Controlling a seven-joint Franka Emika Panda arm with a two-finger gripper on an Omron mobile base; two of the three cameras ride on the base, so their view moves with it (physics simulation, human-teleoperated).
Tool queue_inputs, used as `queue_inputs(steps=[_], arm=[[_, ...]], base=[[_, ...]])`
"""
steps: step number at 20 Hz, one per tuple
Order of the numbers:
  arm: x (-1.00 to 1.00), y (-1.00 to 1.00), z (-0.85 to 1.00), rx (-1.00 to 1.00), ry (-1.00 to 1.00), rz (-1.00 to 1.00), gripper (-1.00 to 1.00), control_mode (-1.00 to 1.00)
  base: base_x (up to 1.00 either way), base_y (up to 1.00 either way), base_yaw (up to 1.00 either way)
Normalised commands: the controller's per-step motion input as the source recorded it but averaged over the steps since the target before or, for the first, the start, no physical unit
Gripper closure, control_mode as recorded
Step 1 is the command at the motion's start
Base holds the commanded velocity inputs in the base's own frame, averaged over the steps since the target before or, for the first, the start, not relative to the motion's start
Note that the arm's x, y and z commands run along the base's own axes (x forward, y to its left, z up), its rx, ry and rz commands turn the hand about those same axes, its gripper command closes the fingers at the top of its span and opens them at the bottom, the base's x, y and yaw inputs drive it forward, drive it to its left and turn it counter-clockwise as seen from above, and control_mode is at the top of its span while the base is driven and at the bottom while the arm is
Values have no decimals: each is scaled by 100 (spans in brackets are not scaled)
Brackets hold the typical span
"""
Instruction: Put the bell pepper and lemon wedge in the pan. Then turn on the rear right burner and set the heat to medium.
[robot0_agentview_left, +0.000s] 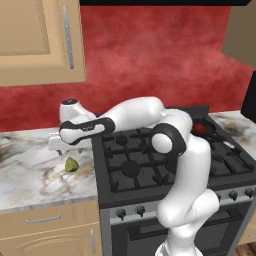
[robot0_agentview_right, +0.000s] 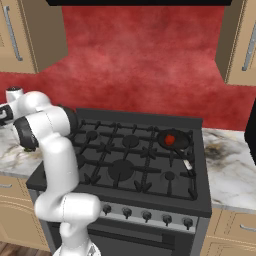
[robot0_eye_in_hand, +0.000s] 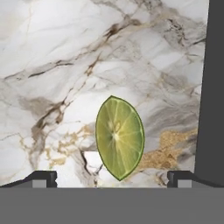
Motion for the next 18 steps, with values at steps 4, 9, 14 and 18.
queue_inputs(steps=[4, 9, 14, 18], arm=[[8, 3, -28, 0, 10, 0, -100, -100], [0, 0, -37, 0, 2, 0, -100, -100], [0, 0, -28, 0, 0, 0, -100, -100], [0, -1, -24, 0, 0, 0, -100, -100]], base=[[0, 0, 0], [0, 0, 0], [0, 0, 0], [0, 0, 0]])
